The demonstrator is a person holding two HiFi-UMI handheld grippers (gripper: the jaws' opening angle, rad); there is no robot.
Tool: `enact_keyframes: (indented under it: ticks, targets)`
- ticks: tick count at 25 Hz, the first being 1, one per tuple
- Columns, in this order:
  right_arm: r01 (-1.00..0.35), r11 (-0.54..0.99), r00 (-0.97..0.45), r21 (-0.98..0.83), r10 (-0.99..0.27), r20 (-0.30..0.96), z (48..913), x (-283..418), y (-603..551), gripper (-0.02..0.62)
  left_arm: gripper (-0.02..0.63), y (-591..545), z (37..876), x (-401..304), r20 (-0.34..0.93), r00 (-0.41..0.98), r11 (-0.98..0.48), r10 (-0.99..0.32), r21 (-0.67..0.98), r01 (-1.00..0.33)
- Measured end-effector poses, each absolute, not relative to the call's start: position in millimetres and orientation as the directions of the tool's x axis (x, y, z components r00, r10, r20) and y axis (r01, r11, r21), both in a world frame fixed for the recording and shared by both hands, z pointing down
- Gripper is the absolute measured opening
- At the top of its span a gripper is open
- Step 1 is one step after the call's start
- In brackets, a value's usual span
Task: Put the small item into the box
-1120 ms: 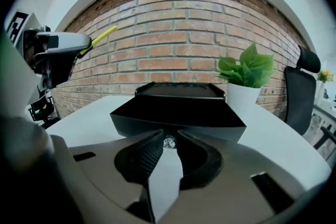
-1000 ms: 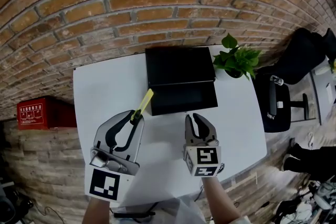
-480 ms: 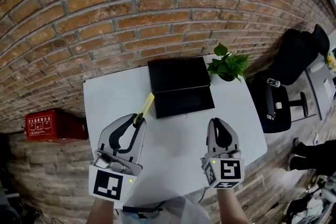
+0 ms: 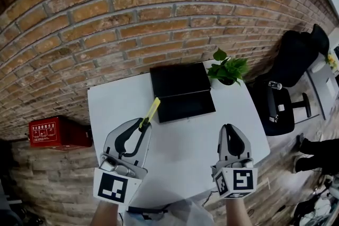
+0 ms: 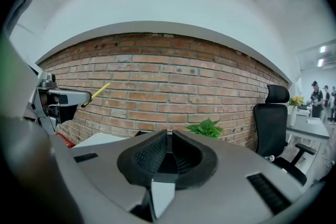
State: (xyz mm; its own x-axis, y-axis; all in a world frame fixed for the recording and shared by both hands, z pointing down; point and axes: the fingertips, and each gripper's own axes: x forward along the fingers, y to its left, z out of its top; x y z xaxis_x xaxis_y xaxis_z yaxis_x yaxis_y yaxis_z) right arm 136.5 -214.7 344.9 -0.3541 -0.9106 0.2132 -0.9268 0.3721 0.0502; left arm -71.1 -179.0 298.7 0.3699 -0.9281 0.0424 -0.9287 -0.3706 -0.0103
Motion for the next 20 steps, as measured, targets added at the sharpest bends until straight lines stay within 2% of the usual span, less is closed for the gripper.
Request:
enact_keyframes:
  ticks: [9, 20]
  targets:
    - [-0.929, 0.368, -0.353, 0.038, -0.913, 0.205, 348.0, 144.8, -212.7, 0.059, 0.075, -194.3, 302.1, -61.6, 0.075, 0.396, -0.400, -0.915, -0.045, -0.915]
    - [-0.954, 0.299, -0.284, 0.022, -0.924, 0.256, 375.6, 183.7, -211.9, 0.060, 0.075, -244.6, 350.1, -4.2, 0.232, 0.580, -0.622, -0.781, -0.202, -0.757]
